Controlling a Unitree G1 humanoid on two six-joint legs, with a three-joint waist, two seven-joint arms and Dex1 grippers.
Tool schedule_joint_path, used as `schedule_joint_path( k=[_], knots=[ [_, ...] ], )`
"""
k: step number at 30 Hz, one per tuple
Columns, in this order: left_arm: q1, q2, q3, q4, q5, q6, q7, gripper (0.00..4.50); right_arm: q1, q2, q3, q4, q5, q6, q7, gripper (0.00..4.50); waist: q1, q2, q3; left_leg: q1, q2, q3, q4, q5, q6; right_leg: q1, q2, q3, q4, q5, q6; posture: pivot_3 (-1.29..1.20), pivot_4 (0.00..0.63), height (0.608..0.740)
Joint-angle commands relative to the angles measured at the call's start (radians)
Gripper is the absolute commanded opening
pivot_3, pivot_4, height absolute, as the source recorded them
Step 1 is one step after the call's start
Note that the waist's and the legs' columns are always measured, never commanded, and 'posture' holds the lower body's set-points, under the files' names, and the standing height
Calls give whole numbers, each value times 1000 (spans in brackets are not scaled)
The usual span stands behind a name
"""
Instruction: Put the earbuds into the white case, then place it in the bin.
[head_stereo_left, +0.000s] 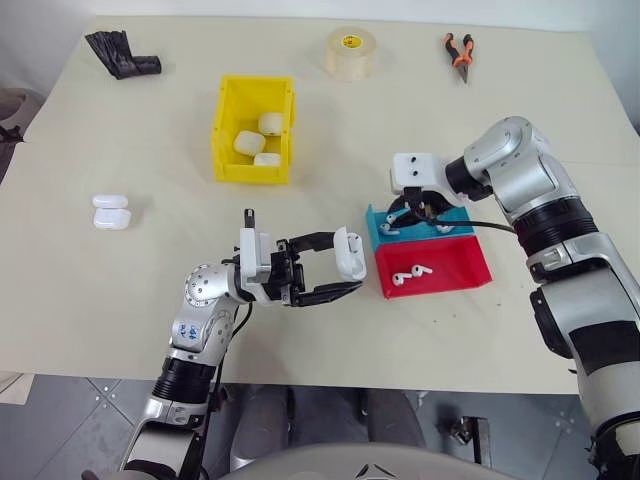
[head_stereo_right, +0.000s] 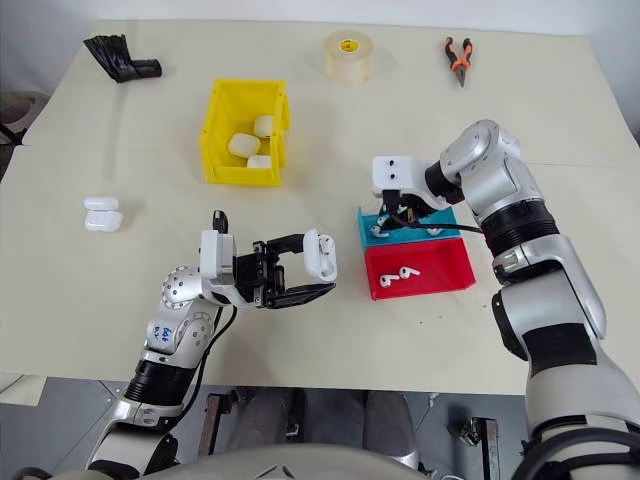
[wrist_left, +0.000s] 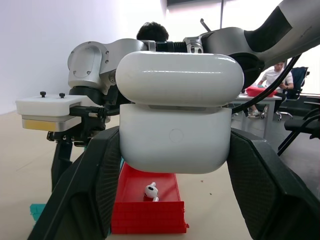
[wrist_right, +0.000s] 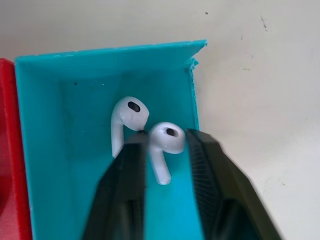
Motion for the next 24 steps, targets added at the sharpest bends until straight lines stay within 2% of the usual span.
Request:
schedule_joint_path(
  k=[1, 11, 12, 14, 17, 21, 24],
  knots=[
    [1, -1, 7, -52, -21, 0, 4, 2778, -7, -2, 7, -4, -20, -12, 1, 1328, 0, 0, 0, 0, 0, 0, 0, 0, 0, 0, 0, 0, 0, 0, 0, 0, 150, 740],
    [3, -3, 7, -55, -19, 2, 6, 2778, -2, 4, 3, -2, -24, -25, 3, 1328, 0, 0, 0, 0, 0, 0, 0, 0, 0, 0, 0, 0, 0, 0, 0, 0, 150, 740],
    [2, -3, 7, -55, -19, 2, 5, 2778, 1, 4, 3, -5, -23, -25, 3, 955, 0, 0, 0, 0, 0, 0, 0, 0, 0, 0, 0, 0, 0, 0, 0, 0, 150, 740],
    [2, -3, 7, -54, -19, 2, 4, 2778, 7, 5, -4, -10, -21, -24, -12, 552, 0, 0, 0, 0, 0, 0, 0, 0, 0, 0, 0, 0, 0, 0, 0, 0, 150, 740],
    [4, -2, 6, -53, -19, 0, 3, 2778, 16, 3, -20, -25, -11, -16, -30, 552, 0, 0, 0, 0, 0, 0, 0, 0, 0, 0, 0, 0, 0, 0, 0, 0, 150, 740],
    [1, -3, 5, -50, -20, 1, -1, 2778, 40, -31, -94, -123, 47, 38, -42, 552, 0, 0, 0, 0, 0, -1, 0, 0, 0, 0, 0, 0, 0, 0, 0, 0, 150, 740],
    [-8, -3, 4, -41, -24, 3, -10, 2778, 107, -82, -185, -274, 147, 123, -8, 552, 6, 0, 0, -1, 0, -1, 0, 0, 0, 0, 0, 0, 0, 0, 0, 0, 150, 740]
  ],
)
